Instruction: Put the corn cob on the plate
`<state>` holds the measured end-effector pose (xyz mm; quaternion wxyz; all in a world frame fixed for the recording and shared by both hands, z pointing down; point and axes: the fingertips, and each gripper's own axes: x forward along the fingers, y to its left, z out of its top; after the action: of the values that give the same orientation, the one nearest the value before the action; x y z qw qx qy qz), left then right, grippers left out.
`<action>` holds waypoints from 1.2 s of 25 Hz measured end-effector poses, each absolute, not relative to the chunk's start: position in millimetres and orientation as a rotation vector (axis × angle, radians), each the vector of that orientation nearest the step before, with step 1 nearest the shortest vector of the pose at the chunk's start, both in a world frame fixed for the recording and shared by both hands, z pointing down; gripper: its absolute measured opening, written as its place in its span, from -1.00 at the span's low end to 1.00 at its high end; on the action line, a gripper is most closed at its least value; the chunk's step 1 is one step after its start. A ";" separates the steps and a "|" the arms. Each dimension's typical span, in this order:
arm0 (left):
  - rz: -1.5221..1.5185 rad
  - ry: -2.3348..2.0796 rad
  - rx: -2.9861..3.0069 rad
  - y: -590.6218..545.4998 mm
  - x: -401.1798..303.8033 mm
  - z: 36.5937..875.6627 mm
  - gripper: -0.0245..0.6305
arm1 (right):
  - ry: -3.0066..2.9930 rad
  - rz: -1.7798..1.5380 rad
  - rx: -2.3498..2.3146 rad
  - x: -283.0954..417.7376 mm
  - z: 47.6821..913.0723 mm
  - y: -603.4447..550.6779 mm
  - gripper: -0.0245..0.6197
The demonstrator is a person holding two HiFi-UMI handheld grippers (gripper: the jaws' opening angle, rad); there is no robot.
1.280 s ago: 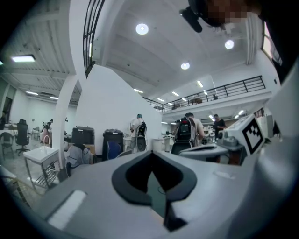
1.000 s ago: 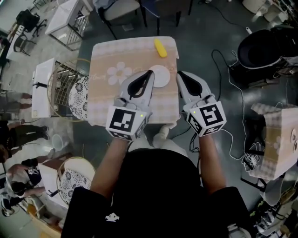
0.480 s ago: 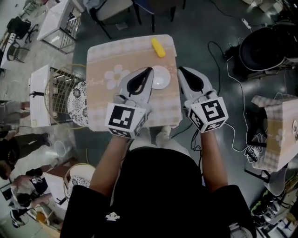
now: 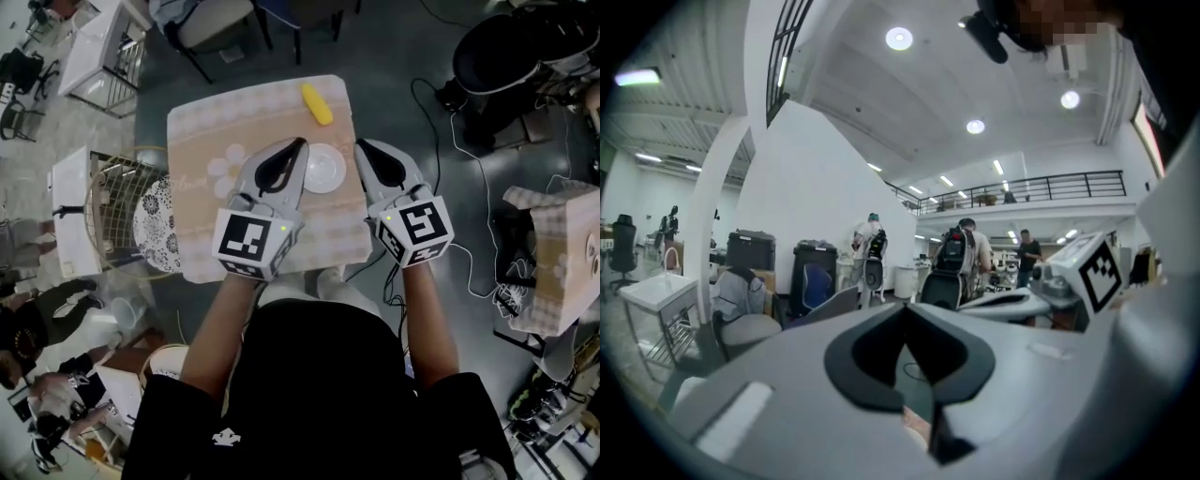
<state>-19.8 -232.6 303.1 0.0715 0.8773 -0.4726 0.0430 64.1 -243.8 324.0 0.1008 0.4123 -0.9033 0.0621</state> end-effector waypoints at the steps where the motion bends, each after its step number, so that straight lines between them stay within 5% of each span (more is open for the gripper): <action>1: 0.131 -1.419 2.628 -236.5 -24.8 306.8 -0.90 | -2.660 0.195 1.215 60.2 329.4 -248.0 -0.92; 26: 0.212 -1.383 2.404 -296.7 -103.7 409.9 -0.90 | -2.312 0.489 1.196 27.4 525.3 -382.5 -0.91; 30: 0.230 -1.380 2.369 -297.0 -115.3 426.6 -0.90 | -2.260 0.519 1.167 21.0 560.0 -400.5 -0.75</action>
<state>-115.3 -297.0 426.6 0.1940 0.8447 -0.4921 0.0820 21.0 -400.5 560.0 0.2694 0.4331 -0.8383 0.1926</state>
